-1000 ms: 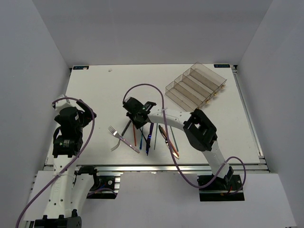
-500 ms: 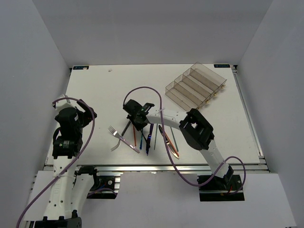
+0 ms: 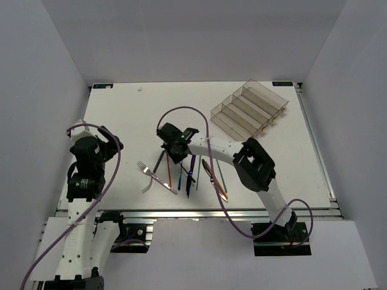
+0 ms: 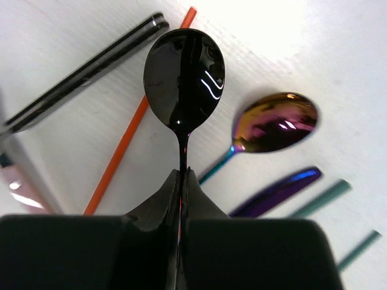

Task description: Sort the eating utensils into containers

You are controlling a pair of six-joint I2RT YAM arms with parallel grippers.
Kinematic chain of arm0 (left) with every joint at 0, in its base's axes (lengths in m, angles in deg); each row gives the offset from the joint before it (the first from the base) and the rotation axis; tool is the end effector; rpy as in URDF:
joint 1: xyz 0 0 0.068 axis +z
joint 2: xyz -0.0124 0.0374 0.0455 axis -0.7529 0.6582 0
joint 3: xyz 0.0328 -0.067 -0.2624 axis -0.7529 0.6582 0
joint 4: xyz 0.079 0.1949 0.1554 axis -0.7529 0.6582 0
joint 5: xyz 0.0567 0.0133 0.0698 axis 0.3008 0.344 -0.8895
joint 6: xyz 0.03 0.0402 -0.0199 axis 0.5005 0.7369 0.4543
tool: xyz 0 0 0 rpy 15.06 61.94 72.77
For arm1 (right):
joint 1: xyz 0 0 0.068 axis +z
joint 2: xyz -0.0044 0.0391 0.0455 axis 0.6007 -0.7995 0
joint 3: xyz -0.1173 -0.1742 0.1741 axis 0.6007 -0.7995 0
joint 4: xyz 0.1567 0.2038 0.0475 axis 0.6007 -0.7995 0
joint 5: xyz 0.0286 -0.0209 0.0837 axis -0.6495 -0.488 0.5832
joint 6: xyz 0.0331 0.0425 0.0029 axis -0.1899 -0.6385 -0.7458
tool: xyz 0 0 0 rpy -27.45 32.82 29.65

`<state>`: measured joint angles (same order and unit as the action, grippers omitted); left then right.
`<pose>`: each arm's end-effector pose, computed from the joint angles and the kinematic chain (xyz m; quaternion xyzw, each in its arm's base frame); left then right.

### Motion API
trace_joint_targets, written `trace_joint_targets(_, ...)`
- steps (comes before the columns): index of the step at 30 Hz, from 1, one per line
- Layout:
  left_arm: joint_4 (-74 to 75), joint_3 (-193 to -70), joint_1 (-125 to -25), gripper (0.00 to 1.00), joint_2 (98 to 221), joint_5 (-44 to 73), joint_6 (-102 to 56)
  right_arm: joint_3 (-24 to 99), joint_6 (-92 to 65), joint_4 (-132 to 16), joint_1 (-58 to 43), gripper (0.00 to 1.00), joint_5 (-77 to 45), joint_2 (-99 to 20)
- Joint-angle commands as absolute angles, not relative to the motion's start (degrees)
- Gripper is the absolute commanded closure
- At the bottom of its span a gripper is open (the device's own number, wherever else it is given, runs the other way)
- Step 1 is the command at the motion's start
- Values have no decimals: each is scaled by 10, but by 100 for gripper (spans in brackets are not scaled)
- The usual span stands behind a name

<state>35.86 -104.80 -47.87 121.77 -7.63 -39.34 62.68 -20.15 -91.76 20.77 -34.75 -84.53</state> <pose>0.1452 0.0110 0.3198 -0.2742 0.7968 -0.0257 0.5378 0.2612 0.3998 0.1858 -0.3365 0.8990 0.0755 0.2700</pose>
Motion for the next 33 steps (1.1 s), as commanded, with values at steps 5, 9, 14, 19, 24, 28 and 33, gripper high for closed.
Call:
trace_joint_targets(5, 352, -1045, -480, 2, 1214, -66, -388, 654, -83, -937, 103, 100, -315, -697)
trace_joint_targets(9, 351, -1045, -480, 2, 1213, -65, -388, 641, 65, -948, 9, 100, -306, -700)
trace_joint_targets(14, 346, -1041, -480, 2, 1212, -50, -383, 622, 176, -898, -83, 100, -342, -716)
trace_joint_targets(19, 340, -1038, -480, 2, 1205, -42, -381, 613, 214, -862, -129, 100, -299, -726)
trace_joint_targets(24, 337, -1038, -503, 2, 1204, -31, -378, 624, 223, -849, -135, 100, -280, -762)
trace_joint_targets(28, 337, -1038, -503, 2, 1203, -33, -378, 627, 210, -841, -135, 100, -284, -769)
trace_joint_targets(33, 336, -1037, -503, 2, 1204, -30, -377, 636, 206, -819, -135, 76, -312, -771)
